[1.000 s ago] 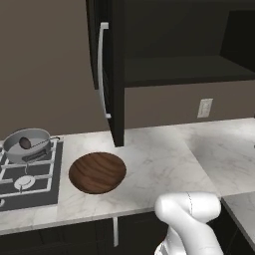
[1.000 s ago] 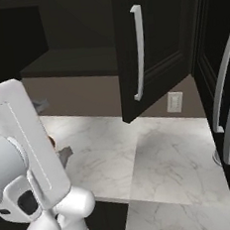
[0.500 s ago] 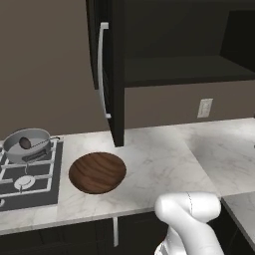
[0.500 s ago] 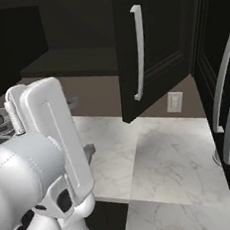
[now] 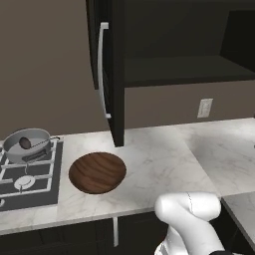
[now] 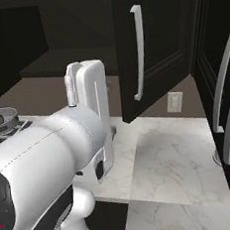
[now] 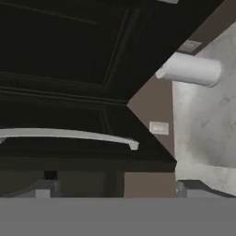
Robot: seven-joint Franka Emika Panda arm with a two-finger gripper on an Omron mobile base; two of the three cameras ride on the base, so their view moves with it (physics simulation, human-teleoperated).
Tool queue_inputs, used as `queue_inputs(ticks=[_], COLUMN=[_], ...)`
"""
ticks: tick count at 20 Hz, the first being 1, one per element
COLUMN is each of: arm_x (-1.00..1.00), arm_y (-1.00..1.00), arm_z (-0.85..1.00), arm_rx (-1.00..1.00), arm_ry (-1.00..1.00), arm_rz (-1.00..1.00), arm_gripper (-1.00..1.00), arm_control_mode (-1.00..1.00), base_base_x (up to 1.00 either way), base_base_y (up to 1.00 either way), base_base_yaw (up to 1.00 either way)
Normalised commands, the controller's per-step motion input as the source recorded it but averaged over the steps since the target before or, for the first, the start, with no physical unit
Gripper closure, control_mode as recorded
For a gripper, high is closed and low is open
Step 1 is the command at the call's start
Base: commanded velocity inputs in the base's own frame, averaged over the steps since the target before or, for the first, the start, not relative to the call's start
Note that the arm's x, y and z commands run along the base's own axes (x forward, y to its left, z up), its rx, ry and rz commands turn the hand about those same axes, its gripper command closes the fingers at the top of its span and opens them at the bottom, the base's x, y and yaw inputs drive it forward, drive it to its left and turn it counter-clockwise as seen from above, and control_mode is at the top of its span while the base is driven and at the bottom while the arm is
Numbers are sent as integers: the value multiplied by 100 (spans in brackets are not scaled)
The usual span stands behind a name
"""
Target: Open the cabinet and move the ladle to the pot. Then close the cabinet.
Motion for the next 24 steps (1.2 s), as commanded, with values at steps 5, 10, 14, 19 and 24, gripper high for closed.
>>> queue_inputs(ticks=[5,10,14,19,24], arm_x=[67,72,60,59,50], arm_y=[-6,-11,-26,-11,0], arm_z=[-4,-2,0,0,0], arm_rx=[10,8,8,7,3], arm_ry=[-10,-4,-4,-10,-12], arm_rz=[0,0,0,0,0], arm_gripper=[-100,-100,-100,-100,-100], arm_control_mode=[-100,-100,-100,-100,-100], base_base_x=[0,0,0,0,0], base_base_y=[0,0,0,0,0], base_base_yaw=[0,0,0,0,0])
